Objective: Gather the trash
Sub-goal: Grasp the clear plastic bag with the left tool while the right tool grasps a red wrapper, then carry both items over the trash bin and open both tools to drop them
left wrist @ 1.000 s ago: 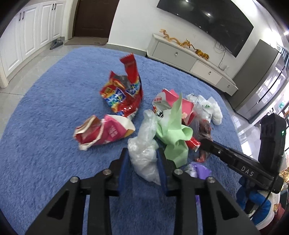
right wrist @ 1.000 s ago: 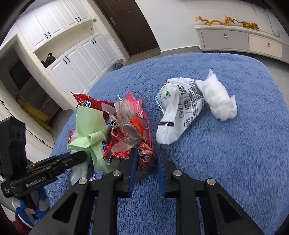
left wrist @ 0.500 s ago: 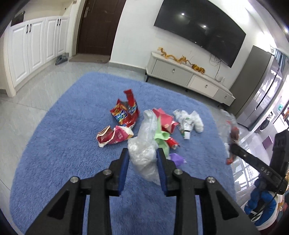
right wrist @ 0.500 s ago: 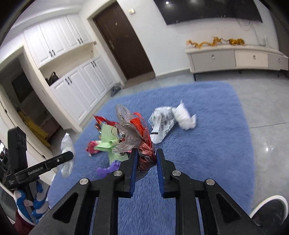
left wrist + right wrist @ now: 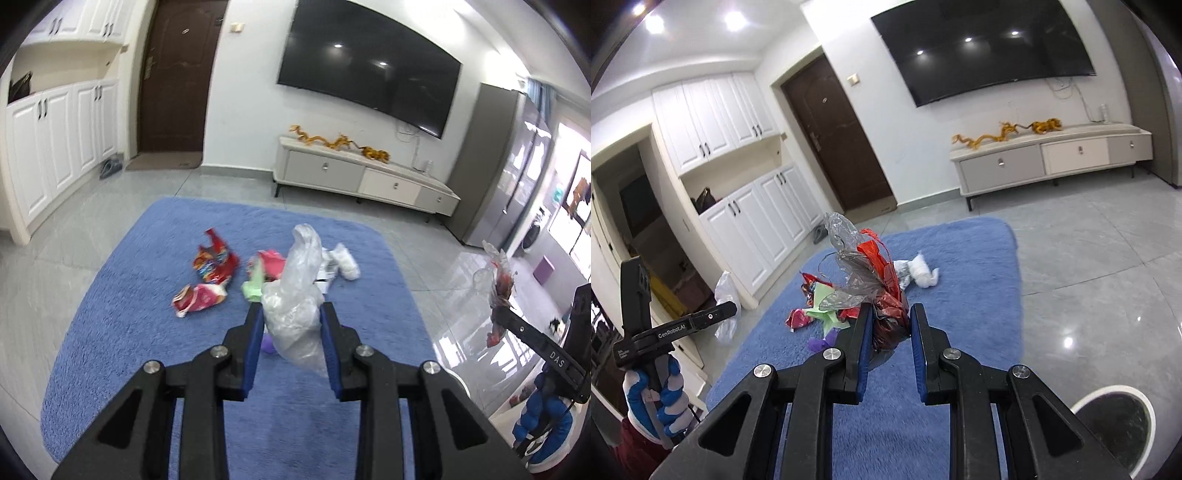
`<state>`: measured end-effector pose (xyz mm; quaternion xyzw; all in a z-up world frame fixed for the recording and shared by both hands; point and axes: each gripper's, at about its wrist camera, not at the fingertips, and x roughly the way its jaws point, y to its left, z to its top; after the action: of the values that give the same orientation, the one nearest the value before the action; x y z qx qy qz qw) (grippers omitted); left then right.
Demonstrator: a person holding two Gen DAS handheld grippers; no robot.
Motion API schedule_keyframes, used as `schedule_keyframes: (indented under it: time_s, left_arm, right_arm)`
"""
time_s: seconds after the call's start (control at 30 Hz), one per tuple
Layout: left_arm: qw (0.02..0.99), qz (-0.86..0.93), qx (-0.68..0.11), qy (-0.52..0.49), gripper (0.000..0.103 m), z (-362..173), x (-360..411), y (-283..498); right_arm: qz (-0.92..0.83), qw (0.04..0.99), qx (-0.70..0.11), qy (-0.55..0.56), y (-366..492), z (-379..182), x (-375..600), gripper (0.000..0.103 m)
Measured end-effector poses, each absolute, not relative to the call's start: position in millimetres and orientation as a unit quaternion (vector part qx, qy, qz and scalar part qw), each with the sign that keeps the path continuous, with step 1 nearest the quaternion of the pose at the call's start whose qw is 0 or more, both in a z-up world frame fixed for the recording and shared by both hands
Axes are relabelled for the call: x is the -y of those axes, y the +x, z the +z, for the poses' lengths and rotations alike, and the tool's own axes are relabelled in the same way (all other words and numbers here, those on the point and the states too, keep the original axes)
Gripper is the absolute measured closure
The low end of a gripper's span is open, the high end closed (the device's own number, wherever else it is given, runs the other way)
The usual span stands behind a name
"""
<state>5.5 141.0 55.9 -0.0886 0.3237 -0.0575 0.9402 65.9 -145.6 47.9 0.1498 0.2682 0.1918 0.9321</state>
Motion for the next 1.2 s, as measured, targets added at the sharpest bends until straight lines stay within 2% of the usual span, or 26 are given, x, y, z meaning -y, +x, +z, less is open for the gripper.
schedule_keyframes:
  time_s: [0.3,0.67,1.2]
  left_arm:
    - [0.945,-0.111,-0.307,-0.005,0.074,68.6,-44.9,-10.0]
    - [0.920,-0.195,-0.328,0.088,0.074,41.9,69.6,-19.5]
    - [0.884,-0.247,-0.369,0.145,0.074,-1.5,145.7,-11.6]
  right_arm:
    - [0.125,0.944,-0.249,0.175,12.0,41.1,216.6,0.083]
    - [0.041,0.933,-0.279,0.222,-26.7,-6.6,295.3,0.083]
    - [-0.005,0.902,-0.329,0.278,-31.7,-63.3,340.2,0.083]
